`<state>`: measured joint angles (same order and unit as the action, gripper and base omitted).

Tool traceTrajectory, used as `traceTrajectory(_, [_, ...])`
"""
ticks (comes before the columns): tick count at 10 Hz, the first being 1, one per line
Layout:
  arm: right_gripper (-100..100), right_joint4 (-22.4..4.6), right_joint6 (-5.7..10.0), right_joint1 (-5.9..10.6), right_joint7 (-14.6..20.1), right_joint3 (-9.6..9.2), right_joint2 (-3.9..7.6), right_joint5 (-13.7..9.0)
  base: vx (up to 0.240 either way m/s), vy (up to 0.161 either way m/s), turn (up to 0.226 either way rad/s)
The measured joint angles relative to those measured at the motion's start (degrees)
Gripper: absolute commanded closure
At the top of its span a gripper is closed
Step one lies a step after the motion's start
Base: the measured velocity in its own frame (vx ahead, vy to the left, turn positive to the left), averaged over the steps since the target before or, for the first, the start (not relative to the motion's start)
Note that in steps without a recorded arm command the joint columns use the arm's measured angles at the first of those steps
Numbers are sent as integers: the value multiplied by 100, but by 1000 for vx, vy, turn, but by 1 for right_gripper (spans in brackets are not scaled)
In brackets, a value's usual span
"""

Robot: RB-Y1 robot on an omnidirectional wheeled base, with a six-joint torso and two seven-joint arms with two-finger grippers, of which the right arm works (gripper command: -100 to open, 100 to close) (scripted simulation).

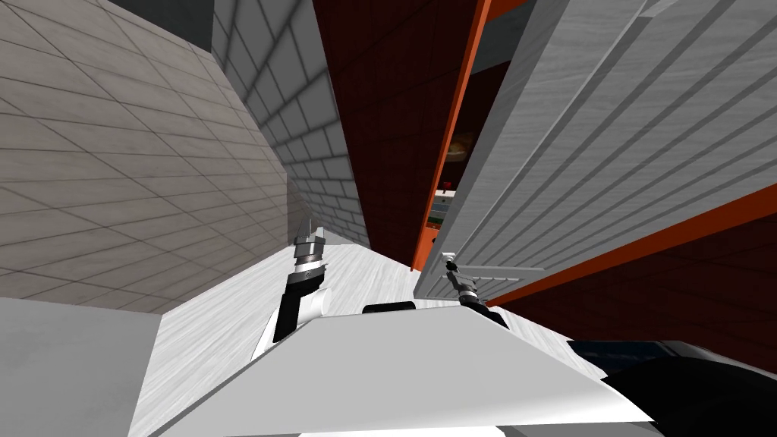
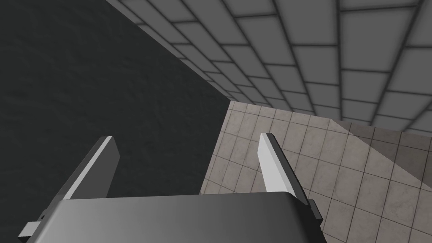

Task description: Pull the door open

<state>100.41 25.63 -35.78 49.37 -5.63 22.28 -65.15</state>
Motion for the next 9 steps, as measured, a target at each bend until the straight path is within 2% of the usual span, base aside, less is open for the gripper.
traceTrajectory(2, [-100,-97,77,129,50,-7,7,70,-188,-24,116])
traceTrajectory(4, [-100,-147,118,226,46,-81,-62,169,-192,-46,91])
traceTrajectory(7, [-100,-334,212,457,196,-192,-22,326,-172,-59,103])
traceTrajectory(8, [-100,-394,206,576,180,-205,-75,351,-145,-41,95])
traceTrajectory(9, [-100,-461,248,669,207,-242,-71,414,-173,-39,105])
